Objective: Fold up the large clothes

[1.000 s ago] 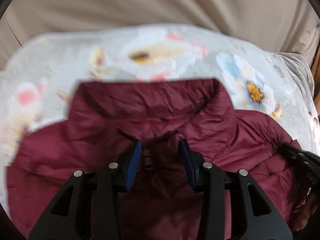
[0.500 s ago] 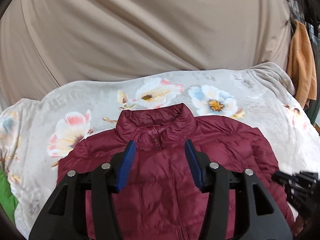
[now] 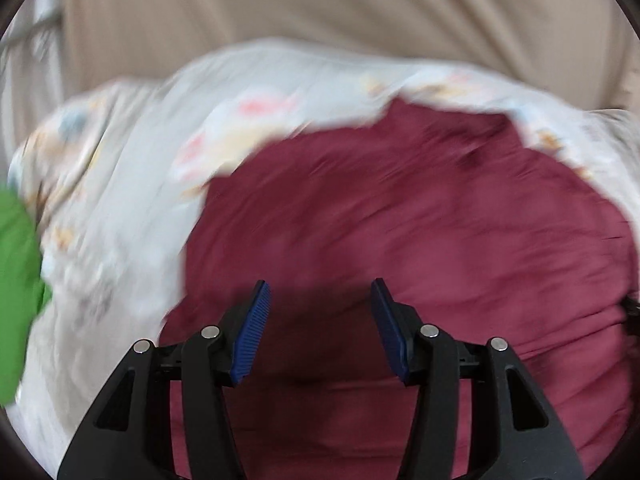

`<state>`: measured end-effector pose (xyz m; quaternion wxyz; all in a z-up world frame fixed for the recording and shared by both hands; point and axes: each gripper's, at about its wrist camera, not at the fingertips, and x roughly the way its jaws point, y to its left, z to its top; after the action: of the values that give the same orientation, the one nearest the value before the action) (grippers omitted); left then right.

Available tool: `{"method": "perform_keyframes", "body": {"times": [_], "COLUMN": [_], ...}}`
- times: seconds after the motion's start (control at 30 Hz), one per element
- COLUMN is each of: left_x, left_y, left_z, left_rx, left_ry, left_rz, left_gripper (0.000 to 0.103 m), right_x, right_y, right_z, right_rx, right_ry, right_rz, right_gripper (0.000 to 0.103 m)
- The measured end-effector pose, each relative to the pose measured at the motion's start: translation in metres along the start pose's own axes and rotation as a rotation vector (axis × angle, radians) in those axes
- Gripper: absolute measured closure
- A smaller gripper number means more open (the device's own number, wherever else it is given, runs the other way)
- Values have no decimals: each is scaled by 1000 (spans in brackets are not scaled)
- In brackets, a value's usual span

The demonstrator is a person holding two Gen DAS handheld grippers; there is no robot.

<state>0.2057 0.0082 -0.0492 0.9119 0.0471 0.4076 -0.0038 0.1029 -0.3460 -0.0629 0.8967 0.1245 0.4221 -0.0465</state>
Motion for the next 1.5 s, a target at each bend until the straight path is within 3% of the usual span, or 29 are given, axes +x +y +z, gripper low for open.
{"method": "perform_keyframes", "body": {"times": [0.1, 0.23, 0.3, 0.4, 0.5, 0.63, 0.7, 0.77, 0.83, 0.9, 0.97, 1.0, 1.03, 1.07, 1.2, 1.37, 1.5], "left_x": [21, -10, -34, -70, -95, -104, -105, -112, -117, -119, -118, -120, -123, -128, -175, -262, -307], "left_y": [33, 53, 68, 95, 127, 159, 167, 167, 159, 150, 141, 141, 142, 145, 156, 170, 184], "left_z": [-20, -25, -33, -56, -98, -159, -180, -191, -194, -195, -192, -193, -192, -191, -180, -151, -134], "left_rx": [-76, -130, -138, -131, -172, -336, -422, -451, -425, -398, -349, -339, -339, -345, -366, -337, -353], "left_ry": [48, 25, -6, -29, 25, 168, 205, 189, 186, 180, 194, 195, 191, 179, 50, -199, -352], "left_rz": [-10, -93, -133, -165, -203, -333, -402, -445, -464, -475, -478, -486, -516, -531, -611, -706, -724], "left_gripper": [51, 52, 47, 30, 23, 23, 23, 20, 20, 28, 58, 68, 82, 90, 96, 97, 97], "right_x": [-6, -48, -85, -123, -150, -159, -158, -159, -157, -155, -156, -160, -167, -174, -227, -303, -349], "right_y": [-9, -10, -17, -33, -49, -62, -59, -53, -50, -50, -50, -51, -50, -50, -38, -25, -27], "right_z": [-3, -16, -38, -77, -127, -177, -194, -200, -200, -199, -195, -195, -194, -194, -187, -171, -154], "right_rx": [50, 56, 48, 30, 5, 35, 66, 86, 120, 158, 188, 197, 193, 184, 102, 11, 14], "right_ry": [7, -55, -94, -104, -38, 81, 110, 89, 69, 45, 24, 3, -25, -43, -207, -464, -647], "right_rz": [32, 39, 53, 68, 115, 189, 232, 239, 276, 341, 379, 388, 401, 407, 470, 527, 561], "right_gripper": [102, 94, 79, 54, 37, 36, 33, 29, 30, 52, 85, 90, 92, 94, 98, 99, 99]}}
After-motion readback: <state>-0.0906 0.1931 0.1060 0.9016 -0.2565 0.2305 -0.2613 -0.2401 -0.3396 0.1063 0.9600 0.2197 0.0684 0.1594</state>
